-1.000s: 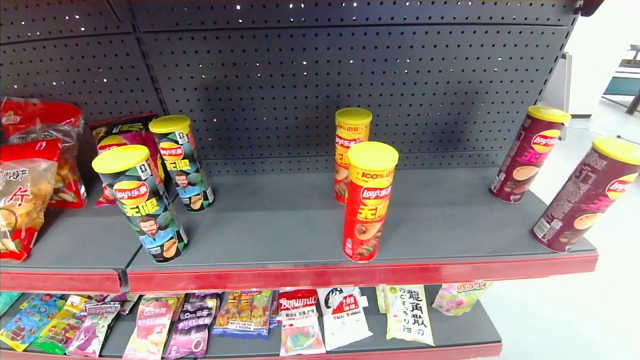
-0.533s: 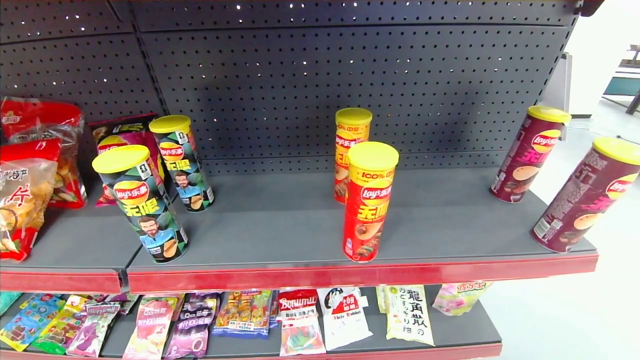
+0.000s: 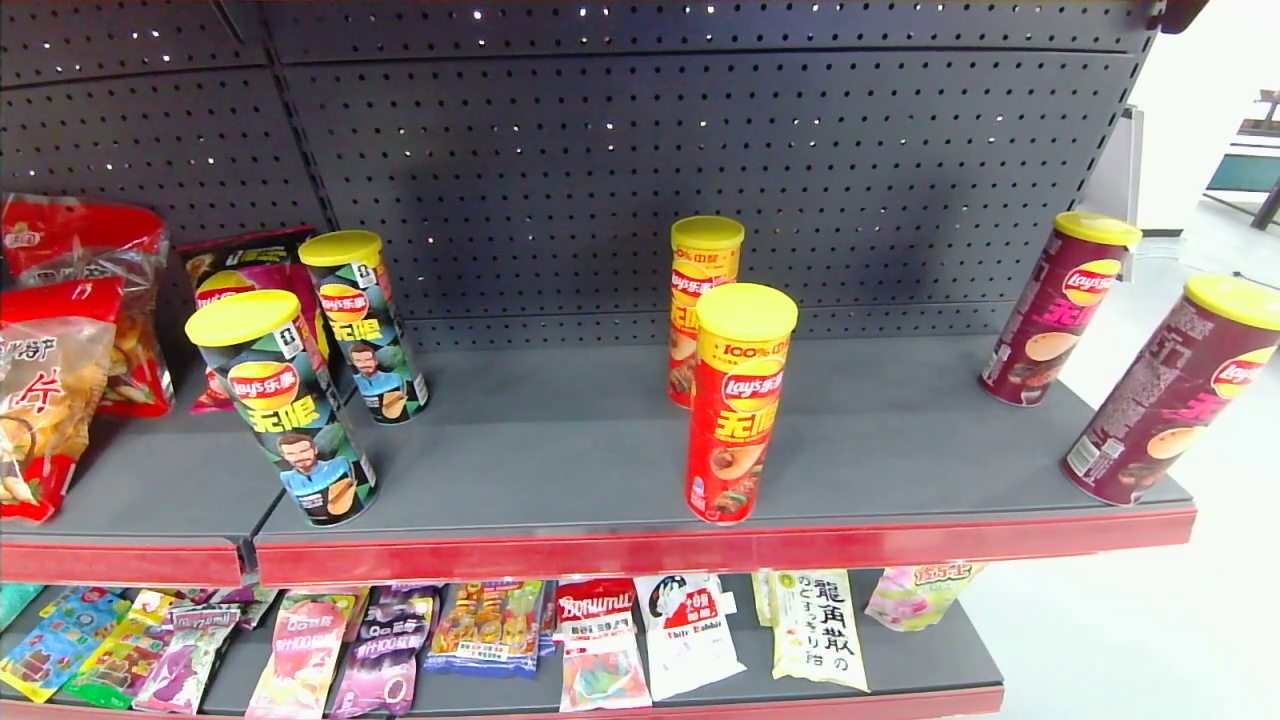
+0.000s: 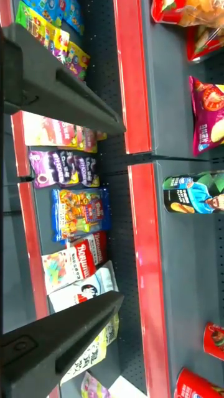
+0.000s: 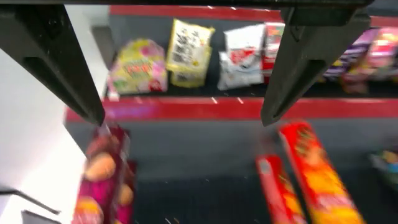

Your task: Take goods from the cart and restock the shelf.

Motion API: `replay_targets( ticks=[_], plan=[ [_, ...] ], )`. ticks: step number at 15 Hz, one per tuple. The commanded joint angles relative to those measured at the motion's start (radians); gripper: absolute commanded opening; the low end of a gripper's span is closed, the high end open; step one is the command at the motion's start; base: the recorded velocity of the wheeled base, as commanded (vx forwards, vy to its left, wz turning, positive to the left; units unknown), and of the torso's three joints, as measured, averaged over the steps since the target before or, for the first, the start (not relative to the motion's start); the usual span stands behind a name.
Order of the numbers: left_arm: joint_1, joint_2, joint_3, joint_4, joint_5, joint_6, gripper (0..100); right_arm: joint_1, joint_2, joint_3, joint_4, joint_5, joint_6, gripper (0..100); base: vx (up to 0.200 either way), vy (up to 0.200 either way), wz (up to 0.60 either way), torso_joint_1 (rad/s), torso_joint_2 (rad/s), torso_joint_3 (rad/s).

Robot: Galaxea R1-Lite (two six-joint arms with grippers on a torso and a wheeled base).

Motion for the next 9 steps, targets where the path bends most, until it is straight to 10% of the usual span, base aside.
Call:
replay_targets(
  ticks=[1, 9],
  plan=[
    [0.0, 0.0, 0.0, 0.0, 0.0, 0.0, 100, 0.253, 0.526, -0.265, -0.001, 0.1, -0.024, 100, 0.0, 0.0, 0.0, 0.0, 0.0, 0.0],
    [0.0, 0.0, 0.0, 0.0, 0.0, 0.0, 100, 0.398, 1.18, -0.3, -0.252, 0.1, -0.03, 100, 0.0, 0.0, 0.0, 0.0, 0.0, 0.0]
  ],
)
